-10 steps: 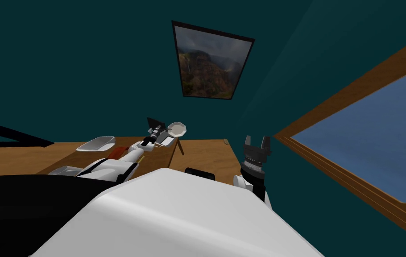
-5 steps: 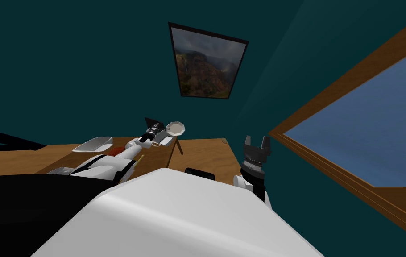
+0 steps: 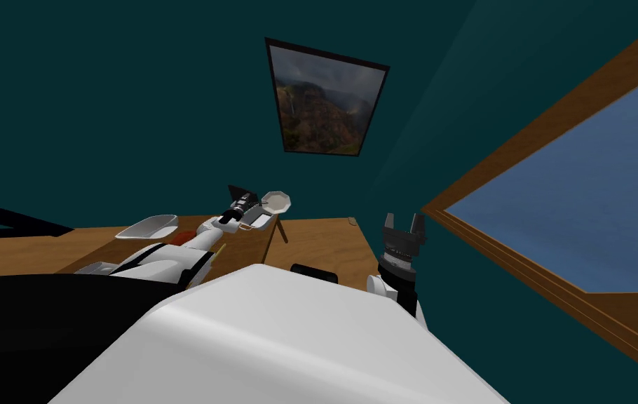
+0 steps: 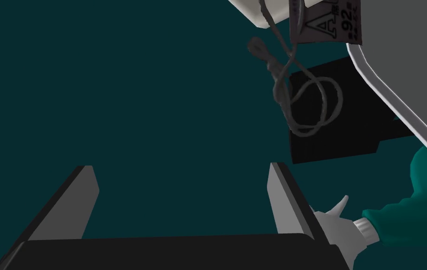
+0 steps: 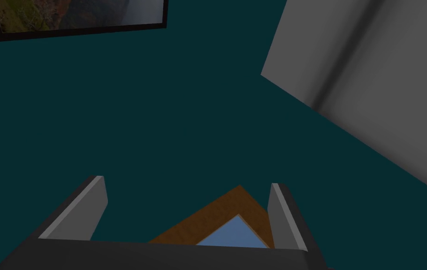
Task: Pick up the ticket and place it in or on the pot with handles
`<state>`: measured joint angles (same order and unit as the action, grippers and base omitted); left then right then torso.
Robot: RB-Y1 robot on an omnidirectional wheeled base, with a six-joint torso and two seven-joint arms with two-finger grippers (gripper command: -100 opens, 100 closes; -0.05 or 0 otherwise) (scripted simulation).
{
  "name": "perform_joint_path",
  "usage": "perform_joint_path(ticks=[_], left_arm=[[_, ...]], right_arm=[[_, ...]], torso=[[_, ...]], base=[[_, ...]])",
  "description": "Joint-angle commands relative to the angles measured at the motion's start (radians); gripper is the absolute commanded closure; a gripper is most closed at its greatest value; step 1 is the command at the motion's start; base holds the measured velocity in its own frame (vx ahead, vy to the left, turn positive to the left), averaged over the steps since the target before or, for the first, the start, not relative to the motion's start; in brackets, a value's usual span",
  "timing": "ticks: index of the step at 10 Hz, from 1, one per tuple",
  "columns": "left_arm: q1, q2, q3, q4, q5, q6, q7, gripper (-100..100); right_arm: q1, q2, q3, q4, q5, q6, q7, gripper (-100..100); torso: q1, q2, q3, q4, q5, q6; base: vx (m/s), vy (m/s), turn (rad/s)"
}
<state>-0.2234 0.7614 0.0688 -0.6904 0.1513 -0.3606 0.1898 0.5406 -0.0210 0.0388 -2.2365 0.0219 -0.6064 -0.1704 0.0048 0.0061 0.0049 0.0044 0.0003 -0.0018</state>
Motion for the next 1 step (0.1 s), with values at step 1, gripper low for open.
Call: perform_joint_path(ticks=[1], left_arm=[[0.0, 0.0, 0.0, 0.0, 0.0, 0.0, 0.0, 0]], right_arm=[[0.0, 0.0, 0.0, 0.0, 0.0, 0.0, 0.0, 0]], torso=[[0.0, 0.0, 0.0, 0.0, 0.0, 0.0]], base=[[0.0, 0.0, 0.0]])
